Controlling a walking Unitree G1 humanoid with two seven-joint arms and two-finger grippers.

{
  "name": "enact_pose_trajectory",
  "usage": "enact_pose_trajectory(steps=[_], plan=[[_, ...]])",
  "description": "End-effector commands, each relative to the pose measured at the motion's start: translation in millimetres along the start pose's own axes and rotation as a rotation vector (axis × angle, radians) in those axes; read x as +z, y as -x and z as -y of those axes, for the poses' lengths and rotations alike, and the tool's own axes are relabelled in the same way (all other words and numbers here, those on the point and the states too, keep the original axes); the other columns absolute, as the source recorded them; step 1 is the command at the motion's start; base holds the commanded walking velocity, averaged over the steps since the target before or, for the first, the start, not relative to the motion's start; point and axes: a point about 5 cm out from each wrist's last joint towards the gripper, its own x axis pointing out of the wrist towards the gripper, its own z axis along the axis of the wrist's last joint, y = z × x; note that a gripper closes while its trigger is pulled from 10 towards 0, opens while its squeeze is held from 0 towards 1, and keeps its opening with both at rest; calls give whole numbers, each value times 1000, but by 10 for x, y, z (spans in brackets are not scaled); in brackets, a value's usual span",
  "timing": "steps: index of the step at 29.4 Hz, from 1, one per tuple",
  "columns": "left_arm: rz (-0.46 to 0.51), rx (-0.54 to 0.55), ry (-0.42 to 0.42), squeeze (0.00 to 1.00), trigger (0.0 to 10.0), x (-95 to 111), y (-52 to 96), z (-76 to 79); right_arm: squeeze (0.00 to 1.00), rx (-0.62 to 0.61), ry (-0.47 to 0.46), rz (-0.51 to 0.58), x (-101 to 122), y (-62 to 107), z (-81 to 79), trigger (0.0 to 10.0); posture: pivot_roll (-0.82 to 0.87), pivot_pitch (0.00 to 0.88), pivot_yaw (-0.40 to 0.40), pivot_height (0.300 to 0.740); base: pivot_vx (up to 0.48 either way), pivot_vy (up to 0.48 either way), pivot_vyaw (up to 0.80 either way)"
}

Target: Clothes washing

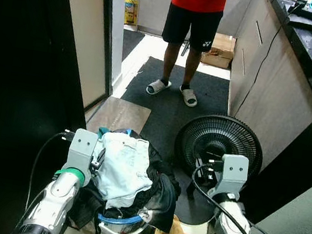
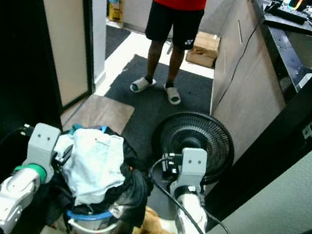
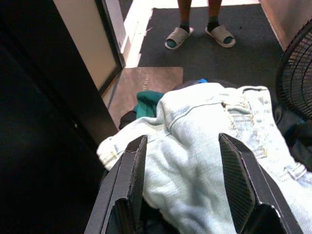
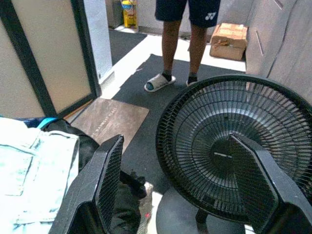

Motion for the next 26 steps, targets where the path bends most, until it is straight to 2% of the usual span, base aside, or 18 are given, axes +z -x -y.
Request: enact_pose_trajectory(steps=[1, 2, 6, 8, 13, 14, 16, 20, 21, 22, 23, 26], plan=[[-41, 13, 25, 0, 10000, -72, 5, 0, 0, 21, 6, -37, -84, 26, -52, 10000, 40, 152, 32, 740, 0, 0, 0], [-41, 25, 42, 0, 10000, -38, -25, -22, 0, 38, 18, -39, -81, 1, -95, 10000, 47, 165, 36, 740, 0, 0, 0], [-23, 46, 26, 0, 10000, 57, -75, -111, 0, 100, 29, -33, -33, -79, -241, 10000, 60, 206, 29, 740, 0, 0, 0], [-23, 46, 26, 0, 10000, 57, -75, -111, 0, 100, 29, -33, -33, -79, -241, 10000, 60, 206, 29, 740, 0, 0, 0], [1, 93, 28, 0, 10000, 141, -82, -223, 0, 219, 47, -32, 30, -166, -436, 10000, 84, 252, 1, 740, 0, 0, 0], [1, 93, 28, 0, 10000, 141, -82, -223, 0, 219, 47, -32, 30, -166, -436, 10000, 84, 252, 1, 740, 0, 0, 0], [27, 112, 30, 0, 10000, 212, -39, -275, 0, 275, 43, -39, 50, -211, -559, 10000, 120, 285, -12, 740, 0, 0, 0], [27, 112, 30, 0, 10000, 212, -39, -275, 0, 275, 43, -39, 50, -211, -559, 10000, 120, 285, -12, 740, 0, 0, 0], [43, 118, 28, 0, 10000, 259, -7, -296, 0, 294, 30, -44, 70, -247, -624, 10000, 145, 301, -18, 740, 0, 0, 0], [43, 118, 28, 0, 10000, 259, -7, -296, 0, 294, 30, -44, 70, -247, -624, 10000, 145, 301, -18, 740, 0, 0, 0], [64, 126, 27, 0, 10000, 321, 42, -326, 0, 311, 8, -49, 116, -308, -716, 10000, 184, 316, -28, 740, 0, 0, 0], [84, 138, 27, 0, 10000, 376, 102, -371, 0, 320, -8, -50, 185, -386, -806, 10000, 208, 323, -35, 740, 0, 0, 0]])
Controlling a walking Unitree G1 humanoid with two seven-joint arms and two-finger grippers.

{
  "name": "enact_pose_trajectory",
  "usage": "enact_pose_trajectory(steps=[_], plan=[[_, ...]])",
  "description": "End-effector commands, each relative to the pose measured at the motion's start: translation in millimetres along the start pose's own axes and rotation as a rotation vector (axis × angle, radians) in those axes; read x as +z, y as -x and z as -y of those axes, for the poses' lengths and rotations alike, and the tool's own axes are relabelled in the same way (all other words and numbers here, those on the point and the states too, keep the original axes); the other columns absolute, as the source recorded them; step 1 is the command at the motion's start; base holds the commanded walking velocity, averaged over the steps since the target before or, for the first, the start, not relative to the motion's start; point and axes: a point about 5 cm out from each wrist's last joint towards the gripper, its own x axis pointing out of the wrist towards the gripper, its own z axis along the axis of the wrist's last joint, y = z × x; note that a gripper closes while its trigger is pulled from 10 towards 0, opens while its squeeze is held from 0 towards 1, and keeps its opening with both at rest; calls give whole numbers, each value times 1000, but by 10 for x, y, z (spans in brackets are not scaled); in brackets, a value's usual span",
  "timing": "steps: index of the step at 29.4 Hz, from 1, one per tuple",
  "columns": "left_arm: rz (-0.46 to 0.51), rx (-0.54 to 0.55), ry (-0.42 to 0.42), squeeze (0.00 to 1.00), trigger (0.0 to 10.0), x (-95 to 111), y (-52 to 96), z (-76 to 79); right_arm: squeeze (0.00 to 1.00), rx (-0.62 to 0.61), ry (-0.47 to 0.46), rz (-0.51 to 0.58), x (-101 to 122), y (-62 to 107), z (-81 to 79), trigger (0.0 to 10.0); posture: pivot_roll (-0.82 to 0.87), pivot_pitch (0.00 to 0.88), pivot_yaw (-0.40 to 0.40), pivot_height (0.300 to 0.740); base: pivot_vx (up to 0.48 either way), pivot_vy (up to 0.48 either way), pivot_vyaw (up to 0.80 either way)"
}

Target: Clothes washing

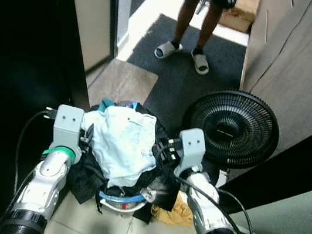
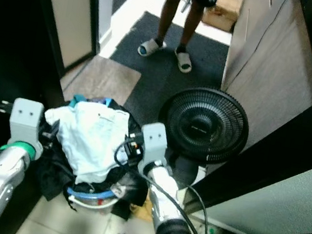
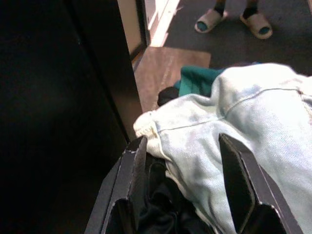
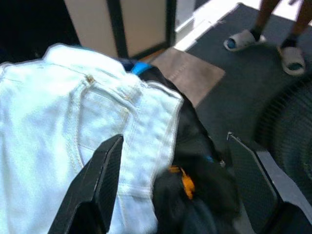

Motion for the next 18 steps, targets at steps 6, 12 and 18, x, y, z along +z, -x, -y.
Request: enact_pose_trajectory(steps=[6, 12, 18], plan=[[-11, 87, -7, 0, 10000, 18, 289, -258, 0, -72, -6, 32, 352, -266, 86, 10000, 286, 363, -65, 740, 0, 0, 0], [-26, 132, -15, 0, 10000, 19, 476, -376, 0, -60, 8, 52, 502, -328, 167, 10000, 308, 409, -76, 740, 0, 0, 0], [-41, 154, -18, 0, 10000, 71, 605, -442, 0, 131, -69, 49, 460, -342, -76, 10000, 315, 447, -75, 740, 0, 0, 0]])
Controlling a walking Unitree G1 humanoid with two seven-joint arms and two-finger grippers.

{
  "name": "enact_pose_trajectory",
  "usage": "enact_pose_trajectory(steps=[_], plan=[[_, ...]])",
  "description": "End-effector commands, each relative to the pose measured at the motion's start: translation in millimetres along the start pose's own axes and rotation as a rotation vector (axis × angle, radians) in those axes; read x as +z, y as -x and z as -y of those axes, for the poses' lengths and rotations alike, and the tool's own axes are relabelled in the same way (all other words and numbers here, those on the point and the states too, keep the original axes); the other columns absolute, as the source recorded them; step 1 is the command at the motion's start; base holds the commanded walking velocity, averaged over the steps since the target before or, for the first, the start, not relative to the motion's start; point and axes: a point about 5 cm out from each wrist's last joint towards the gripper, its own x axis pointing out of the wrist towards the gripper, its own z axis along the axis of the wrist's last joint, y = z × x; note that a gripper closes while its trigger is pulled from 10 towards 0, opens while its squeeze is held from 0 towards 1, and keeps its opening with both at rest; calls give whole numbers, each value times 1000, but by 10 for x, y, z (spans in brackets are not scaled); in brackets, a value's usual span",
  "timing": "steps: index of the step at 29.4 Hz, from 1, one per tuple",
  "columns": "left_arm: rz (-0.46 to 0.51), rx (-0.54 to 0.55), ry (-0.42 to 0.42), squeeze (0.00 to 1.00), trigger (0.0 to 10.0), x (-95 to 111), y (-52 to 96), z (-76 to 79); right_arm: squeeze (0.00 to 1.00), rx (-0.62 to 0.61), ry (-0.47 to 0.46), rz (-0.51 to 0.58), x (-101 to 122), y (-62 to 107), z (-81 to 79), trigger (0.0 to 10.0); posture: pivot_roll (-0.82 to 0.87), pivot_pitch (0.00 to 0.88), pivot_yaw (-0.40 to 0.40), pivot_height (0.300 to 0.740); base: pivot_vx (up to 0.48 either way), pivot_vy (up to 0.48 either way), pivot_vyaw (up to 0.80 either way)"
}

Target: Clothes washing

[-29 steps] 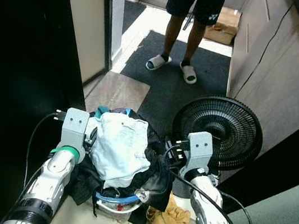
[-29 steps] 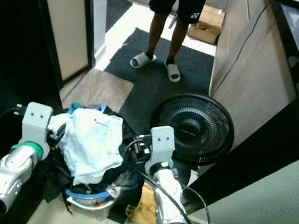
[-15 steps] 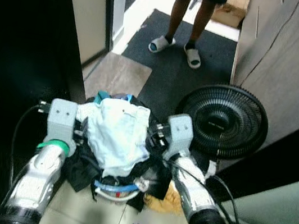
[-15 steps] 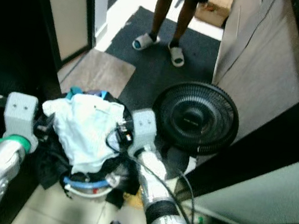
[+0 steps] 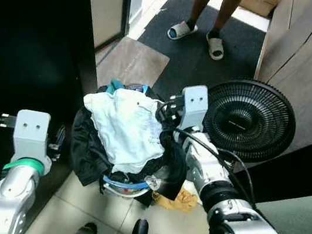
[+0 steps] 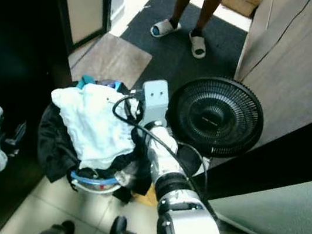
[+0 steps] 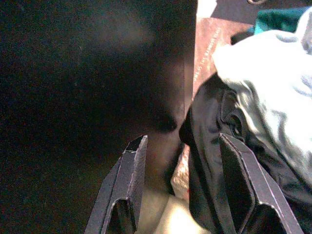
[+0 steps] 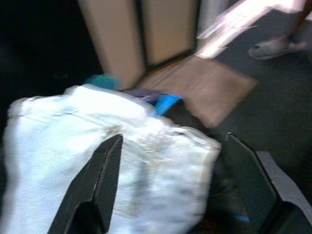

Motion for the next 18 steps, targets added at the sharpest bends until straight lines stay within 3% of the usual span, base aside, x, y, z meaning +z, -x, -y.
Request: enact_pose_trajectory(steps=[1, 3, 5, 6, 7, 8, 9, 13, 18], plan=[[-43, 13, 3, 0, 10000, -72, 56, -39, 0, 45, -44, -41, -132, 40, -75, 10000, 315, 447, -75, 740, 0, 0, 0], [-52, 20, 0, 0, 10000, -47, 104, -63, 0, 220, -87, -15, -136, 8, -406, 10000, 313, 454, -77, 740, 0, 0, 0], [-52, 20, 0, 0, 10000, -47, 104, -63, 0, 220, -87, -15, -136, 8, -406, 10000, 313, 454, -77, 740, 0, 0, 0], [-55, 21, 0, 0, 10000, -34, 119, -60, 0, 292, -100, -4, -151, 13, -564, 10000, 313, 449, -79, 740, 0, 0, 0], [-55, 21, 0, 0, 10000, -34, 119, -60, 0, 292, -100, -4, -151, 13, -564, 10000, 313, 449, -79, 740, 0, 0, 0], [-56, 22, 6, 0, 10000, 5, 135, -52, 0, 372, -104, -5, -236, 62, -786, 10000, 309, 432, -81, 740, 0, 0, 0], [-55, 21, 9, 0, 10000, 21, 136, -52, 0, 378, -111, -21, -302, 96, -831, 10000, 306, 421, -79, 740, 0, 0, 0], [-54, 18, 9, 0, 10000, 36, 126, -60, 0, 341, -110, -87, -481, 179, -826, 10000, 308, 418, -68, 740, 0, 0, 0], [-69, 6, 3, 0, 10000, 62, 134, -53, 0, 259, -95, -195, -678, 266, -695, 10000, 311, 417, -55, 740, 0, 0, 0]])
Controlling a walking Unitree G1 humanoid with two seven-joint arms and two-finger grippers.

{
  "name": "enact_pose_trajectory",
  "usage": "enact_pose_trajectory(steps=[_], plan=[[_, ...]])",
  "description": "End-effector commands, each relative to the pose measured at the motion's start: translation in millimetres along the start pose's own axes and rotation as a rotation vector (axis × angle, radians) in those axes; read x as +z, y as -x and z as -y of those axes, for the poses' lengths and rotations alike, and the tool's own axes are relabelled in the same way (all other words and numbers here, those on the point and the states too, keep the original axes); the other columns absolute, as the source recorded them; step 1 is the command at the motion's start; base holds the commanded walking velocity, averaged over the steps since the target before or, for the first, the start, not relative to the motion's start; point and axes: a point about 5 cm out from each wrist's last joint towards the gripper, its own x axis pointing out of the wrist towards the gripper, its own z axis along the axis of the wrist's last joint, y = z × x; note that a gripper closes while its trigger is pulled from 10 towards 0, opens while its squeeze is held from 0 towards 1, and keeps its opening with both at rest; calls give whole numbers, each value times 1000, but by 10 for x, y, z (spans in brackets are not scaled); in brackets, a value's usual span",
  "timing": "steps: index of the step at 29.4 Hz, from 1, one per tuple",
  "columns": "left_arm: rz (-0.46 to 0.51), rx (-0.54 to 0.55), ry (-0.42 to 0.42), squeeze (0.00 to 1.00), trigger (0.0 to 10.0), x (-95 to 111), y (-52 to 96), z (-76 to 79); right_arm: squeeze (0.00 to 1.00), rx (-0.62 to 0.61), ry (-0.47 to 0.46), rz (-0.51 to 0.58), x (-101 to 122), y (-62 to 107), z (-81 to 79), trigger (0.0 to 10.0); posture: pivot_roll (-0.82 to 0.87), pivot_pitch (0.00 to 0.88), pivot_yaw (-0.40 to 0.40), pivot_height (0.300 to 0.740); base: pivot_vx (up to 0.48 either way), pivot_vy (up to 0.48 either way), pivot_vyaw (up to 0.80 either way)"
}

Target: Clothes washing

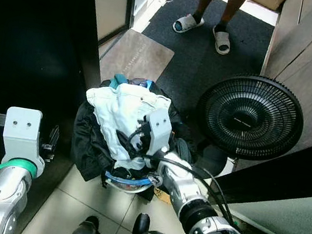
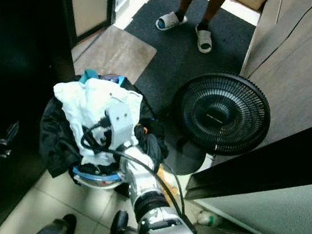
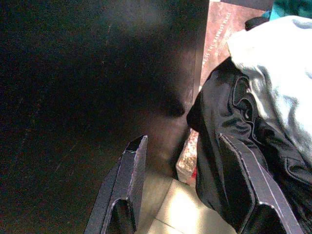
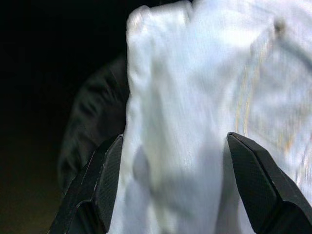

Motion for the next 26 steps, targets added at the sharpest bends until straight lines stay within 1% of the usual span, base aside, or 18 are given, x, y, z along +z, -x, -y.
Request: enact_pose_trajectory(steps=[1, 4, 6, 9, 10, 12, 13, 14, 15, 16, 17, 19, 20, 22, 23, 24, 25, 26], plan=[[-26, -7, -2, 0, 10000, -40, 42, 3, 0, -3, -37, -72, -190, 32, -102, 10000, 313, 417, -53, 740, 0, 0, 0], [-36, -13, -5, 0, 10000, -34, 50, 15, 0, -39, -27, -126, -255, 80, -12, 10000, 319, 420, -47, 740, 0, 0, 0], [-41, -16, -7, 0, 10000, -33, 57, 12, 0, -64, -47, -158, -301, 108, 31, 10000, 322, 420, -45, 740, 0, 0, 0], [-43, -16, -10, 0, 10000, -36, 68, 7, 0, -51, -69, -191, -358, 132, 28, 10000, 334, 423, -43, 740, 0, 0, 0], [-45, -16, -11, 0, 10000, -37, 76, -1, 0, -36, -67, -228, -413, 151, 10, 10000, 334, 423, -43, 740, 0, 0, 0], [-45, -16, -11, 0, 10000, -37, 76, -1, 0, -36, -67, -228, -413, 151, 10, 10000, 334, 423, -43, 740, 0, 0, 0], [-48, -9, -16, 0, 10000, -43, 90, -25, 0, -16, -41, -293, -510, 187, -25, 10000, 347, 425, -45, 740, 0, 0, 0], [-48, -9, -16, 0, 10000, -43, 90, -25, 0, -16, -41, -293, -510, 187, -25, 10000, 347, 425, -45, 740, 0, 0, 0], [-52, -4, -19, 0, 10000, -46, 102, -45, 0, -3, -38, -343, -587, 219, -52, 9765, 350, 423, -48, 740, 0, 0, 0], [-52, -4, -19, 0, 10000, -46, 102, -45, 0, -3, -38, -343, -587, 219, -52, 9765, 350, 423, -48, 740, 0, 0, 0], [-55, 2, -21, 0, 10000, -49, 113, -63, 0, -15, -21, -380, -642, 247, -52, 6235, 352, 422, -50, 740, 0, 0, 0], [-55, 2, -21, 0, 10000, -49, 113, -63, 0, -15, -21, -380, -642, 247, -52, 6235, 352, 422, -50, 740, 0, 0, 0], [-58, 7, -22, 0, 10000, -51, 120, -73, 0, -32, -15, -397, -668, 265, -39, 3529, 350, 420, -50, 740, 0, 0, 0], [-58, 7, -22, 0, 10000, -51, 120, -73, 0, -32, -15, -397, -668, 265, -39, 3529, 350, 420, -50, 740, 0, 0, 0], [-60, 9, -21, 0, 10000, -55, 123, -71, 0, -72, -2, -392, -658, 277, 16, 0, 346, 420, -50, 740, 0, 0, 0], [-60, 9, -21, 0, 10000, -55, 123, -71, 0, -72, -2, -392, -658, 277, 16, 0, 346, 420, -50, 740, 0, 0, 0], [-62, 9, -20, 0, 10000, -57, 123, -65, 0, -110, 10, -376, -632, 284, 75, 0, 344, 422, -48, 740, 0, 0, 0], [-62, 9, -20, 0, 10000, -57, 123, -65, 0, -110, 10, -376, -632, 284, 75, 0, 344, 422, -48, 740, 0, 0, 0]])
